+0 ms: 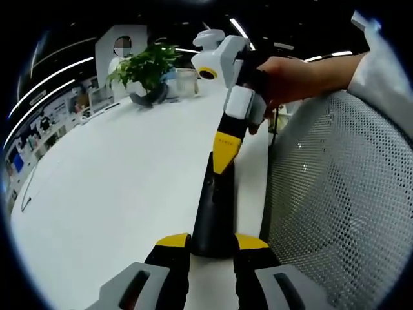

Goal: Press the specified remote control buttons in sequence, fully releasing each button before pressing the next.

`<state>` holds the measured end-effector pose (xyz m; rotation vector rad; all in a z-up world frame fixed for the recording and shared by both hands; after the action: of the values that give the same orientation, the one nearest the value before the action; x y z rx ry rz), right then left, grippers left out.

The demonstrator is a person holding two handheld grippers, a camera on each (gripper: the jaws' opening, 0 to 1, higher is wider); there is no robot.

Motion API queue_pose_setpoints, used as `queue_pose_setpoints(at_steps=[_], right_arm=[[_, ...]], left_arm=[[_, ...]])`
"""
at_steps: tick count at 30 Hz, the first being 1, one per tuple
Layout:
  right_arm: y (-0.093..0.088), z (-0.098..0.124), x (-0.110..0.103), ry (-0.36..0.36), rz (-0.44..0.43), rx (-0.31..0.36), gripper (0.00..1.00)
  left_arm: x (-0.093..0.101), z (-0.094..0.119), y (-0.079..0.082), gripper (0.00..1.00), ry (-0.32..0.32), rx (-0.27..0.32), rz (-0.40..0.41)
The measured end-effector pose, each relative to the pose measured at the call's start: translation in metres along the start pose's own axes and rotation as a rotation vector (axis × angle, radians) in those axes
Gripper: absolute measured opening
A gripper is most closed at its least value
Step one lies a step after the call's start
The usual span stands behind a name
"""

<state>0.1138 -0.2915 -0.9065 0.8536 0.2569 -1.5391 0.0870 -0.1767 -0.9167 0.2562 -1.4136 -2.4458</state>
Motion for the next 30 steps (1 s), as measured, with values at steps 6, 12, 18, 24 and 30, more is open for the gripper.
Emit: queue_pose_setpoints(at_steps=[6,12,18,24,30], right_arm=[[-0.001,0.001,-0.004,-0.005,0.027,0.001,0.0],[-0.003,0.006,-0.005,-0.015,0.035,-0.017,0.0],[-0.004,0.009,-0.001,-0.049,0.057,-0.021,0.0],[-0.006,0.01,0.001,-0.072,0.086,-0.029,0.0],[-0.006,0.011,0.005,-0.098,0.092,-0.033,0.0]], left_arm=[[0.0,0.0,0.0,0.25,0.001,-0.002,0.002],[0.0,0.0,0.0,0.25,0.002,-0.008,0.0],[0.0,0.0,0.001,0.25,0.002,-0.008,-0.001],[0.0,0.0,0.001,0.25,0.002,-0.007,0.0],[0.0,0.0,0.0,0.25,0.001,-0.006,0.001]])
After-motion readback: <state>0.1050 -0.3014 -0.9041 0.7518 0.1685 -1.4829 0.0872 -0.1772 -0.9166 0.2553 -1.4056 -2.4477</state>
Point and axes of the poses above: the point that each gripper's makers call its tool centre point, and the gripper's own axes: z roughly backward along the fingers, x roughly to its right, y roughly out of its top, the point moved 4 cm from there along z, roughly backward along the fingers, and after that the axes turned 13 degrees about x, right-handed, at the moved point
